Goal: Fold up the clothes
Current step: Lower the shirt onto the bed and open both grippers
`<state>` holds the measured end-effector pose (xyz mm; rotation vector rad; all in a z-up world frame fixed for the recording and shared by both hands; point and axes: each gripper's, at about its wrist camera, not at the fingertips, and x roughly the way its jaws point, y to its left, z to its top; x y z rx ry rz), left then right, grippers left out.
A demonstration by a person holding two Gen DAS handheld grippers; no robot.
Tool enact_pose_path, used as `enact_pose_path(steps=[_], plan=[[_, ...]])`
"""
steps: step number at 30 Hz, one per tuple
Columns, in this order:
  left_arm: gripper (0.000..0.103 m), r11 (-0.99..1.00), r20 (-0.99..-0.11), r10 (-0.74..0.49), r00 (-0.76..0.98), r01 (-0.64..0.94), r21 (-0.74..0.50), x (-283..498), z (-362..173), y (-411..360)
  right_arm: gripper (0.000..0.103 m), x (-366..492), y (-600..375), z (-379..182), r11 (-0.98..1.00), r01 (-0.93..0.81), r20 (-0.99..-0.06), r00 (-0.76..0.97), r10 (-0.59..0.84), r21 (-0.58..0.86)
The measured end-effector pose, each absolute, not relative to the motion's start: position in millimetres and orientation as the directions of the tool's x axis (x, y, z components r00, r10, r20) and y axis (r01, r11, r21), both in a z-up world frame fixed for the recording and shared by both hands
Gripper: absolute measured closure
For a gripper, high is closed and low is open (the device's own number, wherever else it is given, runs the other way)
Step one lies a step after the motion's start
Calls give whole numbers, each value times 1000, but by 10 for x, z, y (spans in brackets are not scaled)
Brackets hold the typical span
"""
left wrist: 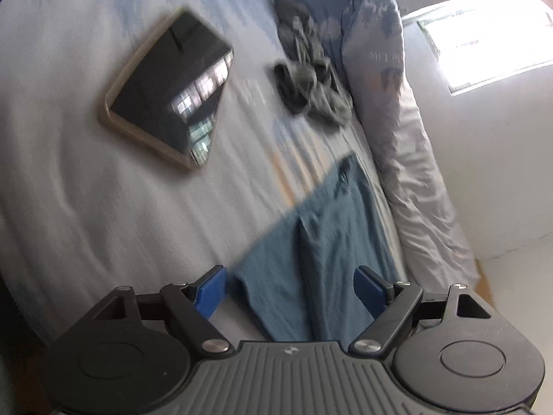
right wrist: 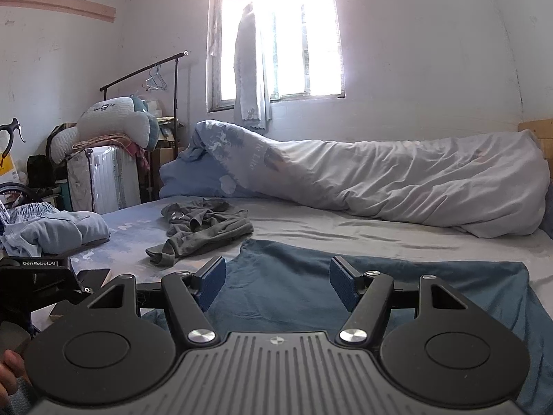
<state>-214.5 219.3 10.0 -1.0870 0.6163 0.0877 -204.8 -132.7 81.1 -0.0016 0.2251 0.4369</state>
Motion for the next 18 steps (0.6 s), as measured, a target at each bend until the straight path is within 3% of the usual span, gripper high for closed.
enact_pose_path(steps=[18], plan=[[22, 412, -483, -347, 804, -332, -848, -2043, -60, 2089, 35, -1989, -1237, 770, 897, -440, -228, 869, 439, 48]])
